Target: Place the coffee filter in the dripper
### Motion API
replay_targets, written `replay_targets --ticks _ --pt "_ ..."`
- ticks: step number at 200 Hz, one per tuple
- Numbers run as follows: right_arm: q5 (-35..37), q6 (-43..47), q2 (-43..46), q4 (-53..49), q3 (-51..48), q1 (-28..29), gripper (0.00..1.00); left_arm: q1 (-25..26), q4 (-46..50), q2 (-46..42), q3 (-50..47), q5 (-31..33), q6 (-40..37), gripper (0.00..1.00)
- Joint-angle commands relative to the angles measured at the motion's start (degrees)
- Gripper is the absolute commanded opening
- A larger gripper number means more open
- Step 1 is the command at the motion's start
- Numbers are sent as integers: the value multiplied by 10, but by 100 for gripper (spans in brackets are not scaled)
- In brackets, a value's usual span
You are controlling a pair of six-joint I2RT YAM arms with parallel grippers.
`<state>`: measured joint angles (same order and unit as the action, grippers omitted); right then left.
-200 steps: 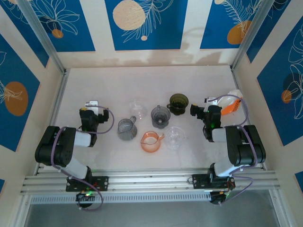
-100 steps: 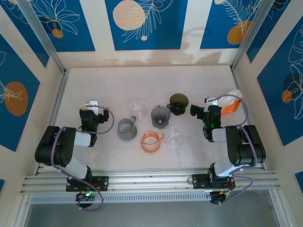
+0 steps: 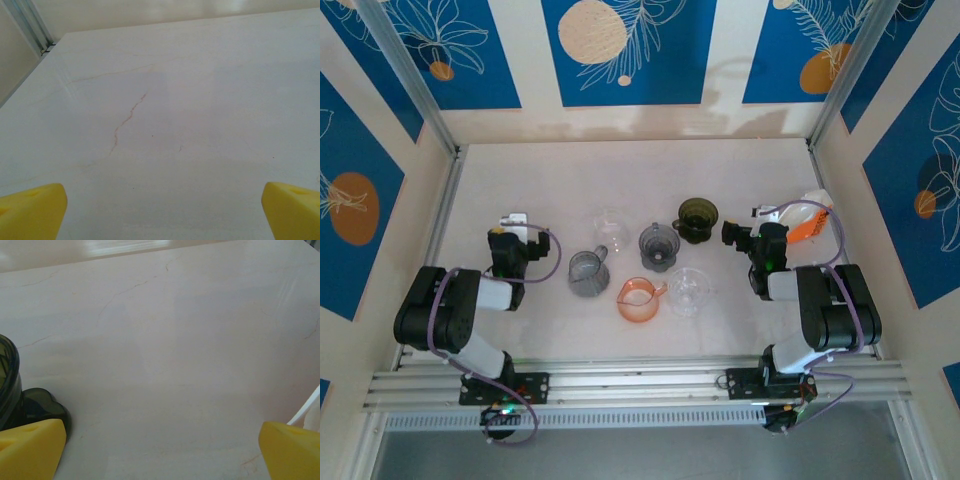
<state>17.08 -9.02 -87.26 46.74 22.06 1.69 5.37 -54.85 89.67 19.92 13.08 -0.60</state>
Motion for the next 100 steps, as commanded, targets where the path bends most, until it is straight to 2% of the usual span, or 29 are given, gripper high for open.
replay_targets --ticks 1,30,71,89,100 --pt "-17 6 3 17 4 -5 99 -1 -7 -1 6 -13 -7 100" --pt "-32 1 21 -22 17 -12 99 -2 27 -39 9 7 0 100" --pt "-37 1 18 -30 23 -13 99 -1 159 -126 42 70 19 100" --pt "-72 5 18 -43 31 -21 99 -1 196 -148 62 102 51 100" --pt "-58 7 25 -61 40 -17 99 -2 222 -168 74 105 75 100"
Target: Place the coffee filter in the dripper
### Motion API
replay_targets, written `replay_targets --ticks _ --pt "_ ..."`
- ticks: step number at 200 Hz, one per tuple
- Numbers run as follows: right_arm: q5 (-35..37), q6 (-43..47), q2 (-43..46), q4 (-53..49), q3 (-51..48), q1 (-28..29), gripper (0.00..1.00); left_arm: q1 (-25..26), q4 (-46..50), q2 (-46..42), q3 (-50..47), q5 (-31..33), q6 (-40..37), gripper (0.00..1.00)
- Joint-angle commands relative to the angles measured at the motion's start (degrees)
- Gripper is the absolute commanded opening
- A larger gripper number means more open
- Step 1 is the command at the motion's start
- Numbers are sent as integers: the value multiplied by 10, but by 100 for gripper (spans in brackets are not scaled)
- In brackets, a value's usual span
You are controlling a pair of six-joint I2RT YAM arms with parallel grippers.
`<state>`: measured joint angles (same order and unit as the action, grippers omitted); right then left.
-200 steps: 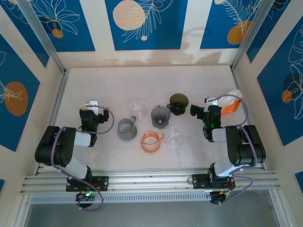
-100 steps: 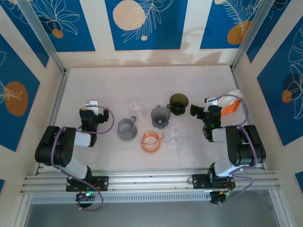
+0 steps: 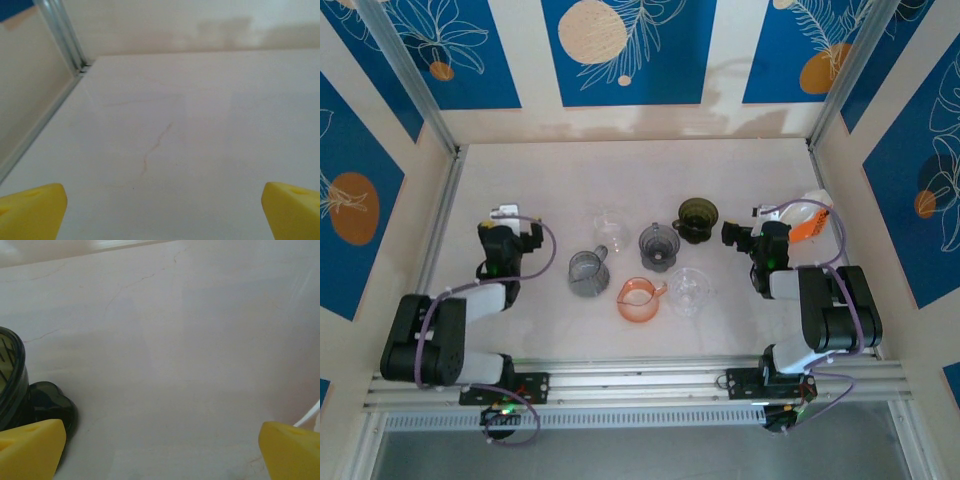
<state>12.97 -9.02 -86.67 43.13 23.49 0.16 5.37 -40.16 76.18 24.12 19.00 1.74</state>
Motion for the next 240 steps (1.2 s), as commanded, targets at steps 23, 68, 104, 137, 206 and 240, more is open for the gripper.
replay_targets --ticks 23,68,104,137,206,240 --pt "20 -4 59 -152 82 1 99 -2 103 -67 49 40 101 100" --pt "199 -172 111 -348 168 42 99 -4 237 -114 70 119 409 100" --pt "29 -366 104 -541 241 -13 99 -14 221 -165 27 24 513 100" --pt "-94 -315 136 -555 233 27 97 -14 187 -193 26 -64 547 100" --pt "-133 -177 126 -674 311 294 87 26 292 -153 113 -341 506 91" --pt "-160 -170 60 -691 356 379 80 89 326 -184 100 -327 485 99"
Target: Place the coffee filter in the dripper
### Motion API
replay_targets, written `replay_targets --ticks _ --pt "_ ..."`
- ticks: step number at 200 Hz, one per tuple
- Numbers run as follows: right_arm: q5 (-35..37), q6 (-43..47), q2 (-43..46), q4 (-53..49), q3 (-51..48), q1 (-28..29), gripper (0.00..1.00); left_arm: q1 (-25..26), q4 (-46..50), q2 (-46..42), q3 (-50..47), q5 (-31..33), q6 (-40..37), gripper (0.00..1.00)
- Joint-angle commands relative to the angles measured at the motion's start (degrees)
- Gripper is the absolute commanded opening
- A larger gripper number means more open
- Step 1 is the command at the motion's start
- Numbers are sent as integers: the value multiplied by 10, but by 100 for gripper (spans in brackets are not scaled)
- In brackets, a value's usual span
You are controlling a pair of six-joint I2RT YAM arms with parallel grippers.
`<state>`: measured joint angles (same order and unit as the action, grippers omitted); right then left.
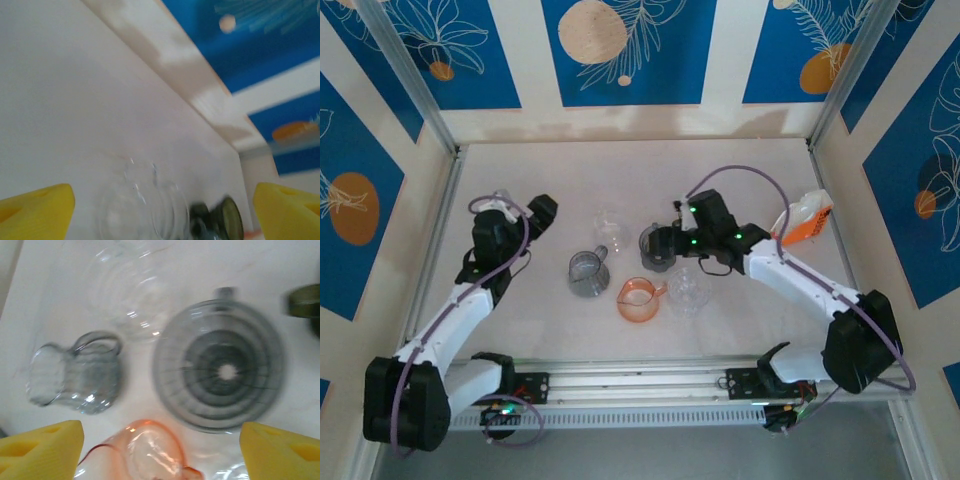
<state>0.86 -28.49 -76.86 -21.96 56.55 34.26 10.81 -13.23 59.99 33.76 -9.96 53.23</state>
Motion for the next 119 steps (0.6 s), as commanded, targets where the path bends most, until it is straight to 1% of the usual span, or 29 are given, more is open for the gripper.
replay_targets --ticks 1,25,57,88,119 --pt "-39 25 -40 -41 27 41 80 36 59 -24 5 -37 -30 100" --pt "-43 31 -85 -37 50 79 80 56 105 -47 8 -34 -47 100" --pt "-43 33 -136 -37 73 102 78 67 134 -82 -1 -33 -58 100" --pt "-60 34 -153 -28 73 114 77 70 138 -86 -17 -39 -49 100" --pt "-69 32 -146 -28 63 126 76 70 131 -77 -21 -43 -44 100"
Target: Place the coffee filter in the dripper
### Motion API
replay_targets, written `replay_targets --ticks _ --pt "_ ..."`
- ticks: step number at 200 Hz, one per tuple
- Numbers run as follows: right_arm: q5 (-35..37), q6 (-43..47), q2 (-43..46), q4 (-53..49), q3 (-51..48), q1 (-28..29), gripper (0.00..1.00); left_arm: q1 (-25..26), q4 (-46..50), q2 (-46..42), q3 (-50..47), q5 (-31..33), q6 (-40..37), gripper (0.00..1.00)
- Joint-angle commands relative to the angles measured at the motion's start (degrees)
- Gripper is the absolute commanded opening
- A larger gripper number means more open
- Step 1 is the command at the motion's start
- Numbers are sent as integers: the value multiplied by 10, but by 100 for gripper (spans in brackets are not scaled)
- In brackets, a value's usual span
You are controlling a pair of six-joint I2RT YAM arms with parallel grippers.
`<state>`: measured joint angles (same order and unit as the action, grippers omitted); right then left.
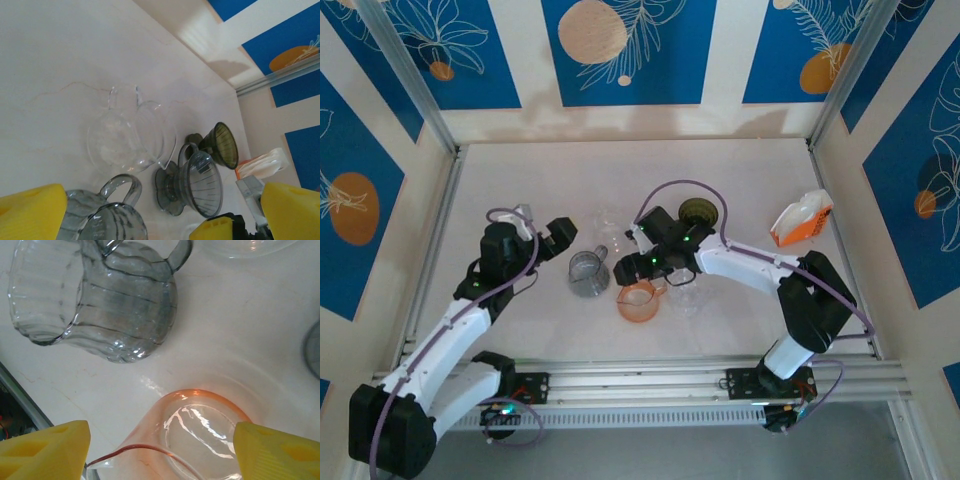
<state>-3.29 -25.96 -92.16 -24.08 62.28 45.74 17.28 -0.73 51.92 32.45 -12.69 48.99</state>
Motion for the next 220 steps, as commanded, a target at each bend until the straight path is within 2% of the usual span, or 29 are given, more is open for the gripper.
replay_targets --ticks 1,86,120,174,220 --pt "-28 7 8 -7 5 11 76 6 6 4 -8 -16 0 100" --pt "-43 -25 58 3 -48 42 72 18 -10 24 -12 -17 5 100" --pt "17 -40 102 -18 -50 39 75 40 0 25 -1 -5 -9 100" --pt "175 -98 227 -149 -91 -22 73 90 49 4 32 52 -58 100" --pt "176 -116 310 -199 -172 -121 69 96 43 14 30 60 -58 100"
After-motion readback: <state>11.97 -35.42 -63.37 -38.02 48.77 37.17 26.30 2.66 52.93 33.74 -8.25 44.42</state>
